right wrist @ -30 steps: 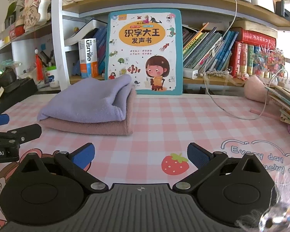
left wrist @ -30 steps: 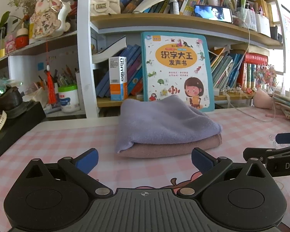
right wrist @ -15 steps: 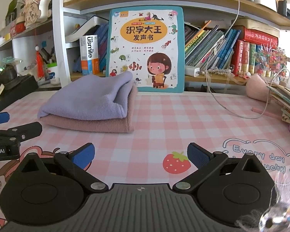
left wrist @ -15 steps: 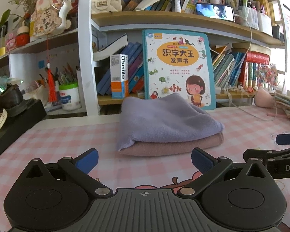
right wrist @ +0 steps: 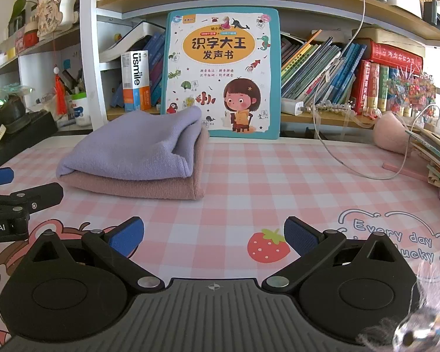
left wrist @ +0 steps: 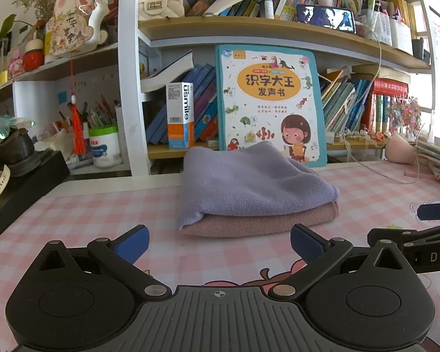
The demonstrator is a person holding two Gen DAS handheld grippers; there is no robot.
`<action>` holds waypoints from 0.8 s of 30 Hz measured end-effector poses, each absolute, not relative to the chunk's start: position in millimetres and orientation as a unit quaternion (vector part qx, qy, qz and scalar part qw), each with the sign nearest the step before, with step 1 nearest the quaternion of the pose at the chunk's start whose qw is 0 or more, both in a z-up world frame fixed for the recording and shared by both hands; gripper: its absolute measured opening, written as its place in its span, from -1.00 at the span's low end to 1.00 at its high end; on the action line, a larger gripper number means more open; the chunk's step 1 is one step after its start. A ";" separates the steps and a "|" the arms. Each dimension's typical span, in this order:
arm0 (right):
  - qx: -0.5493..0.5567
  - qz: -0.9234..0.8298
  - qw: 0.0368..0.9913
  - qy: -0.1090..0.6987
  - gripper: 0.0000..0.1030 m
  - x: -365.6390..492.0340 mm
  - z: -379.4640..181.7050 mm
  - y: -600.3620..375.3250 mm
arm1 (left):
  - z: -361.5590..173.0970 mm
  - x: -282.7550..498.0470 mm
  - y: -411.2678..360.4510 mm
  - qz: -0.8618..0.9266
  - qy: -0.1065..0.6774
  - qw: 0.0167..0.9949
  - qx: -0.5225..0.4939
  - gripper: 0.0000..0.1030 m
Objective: Fold clothes
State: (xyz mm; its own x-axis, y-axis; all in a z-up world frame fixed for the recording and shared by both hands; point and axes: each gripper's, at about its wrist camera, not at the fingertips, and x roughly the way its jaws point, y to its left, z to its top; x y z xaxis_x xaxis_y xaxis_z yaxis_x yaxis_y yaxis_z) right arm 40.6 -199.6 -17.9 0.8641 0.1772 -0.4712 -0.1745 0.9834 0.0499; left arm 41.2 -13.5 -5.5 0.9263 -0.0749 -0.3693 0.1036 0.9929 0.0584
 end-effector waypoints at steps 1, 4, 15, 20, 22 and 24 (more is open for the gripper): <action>0.003 0.091 0.965 0.245 0.99 40.7 -18.0 -199.6 | -5.4 41.4 -13.5 -0.046 0.186 0.981 0.039 1.00; 0.002 0.091 0.965 0.245 0.99 40.9 -18.1 -199.4 | -5.5 41.2 -13.7 -0.045 0.187 0.981 0.038 1.00; 0.001 0.092 0.965 0.248 0.99 41.5 -18.5 -198.8 | -5.2 40.9 -13.7 -0.049 0.184 0.981 0.038 1.00; -0.001 0.092 0.964 0.250 0.99 42.0 -19.0 -198.0 | -5.0 37.3 -13.4 -0.043 0.175 0.983 0.037 1.00; -0.002 0.092 0.964 0.251 0.99 42.2 -19.3 -197.5 | -4.9 38.0 -12.4 -0.040 0.176 0.983 0.034 1.00; -0.003 0.092 0.963 0.252 0.99 42.1 -19.1 -197.6 | -4.9 38.6 -11.8 -0.039 0.178 0.983 0.032 1.00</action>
State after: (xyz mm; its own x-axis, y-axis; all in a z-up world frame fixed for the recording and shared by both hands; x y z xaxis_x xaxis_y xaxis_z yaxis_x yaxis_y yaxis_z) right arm 42.1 -197.6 -19.1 0.8566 0.1760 -0.4851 -0.1786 0.9830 0.0413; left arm 38.6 -11.8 -4.9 0.9339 -0.0659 -0.3515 0.0887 0.9948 0.0493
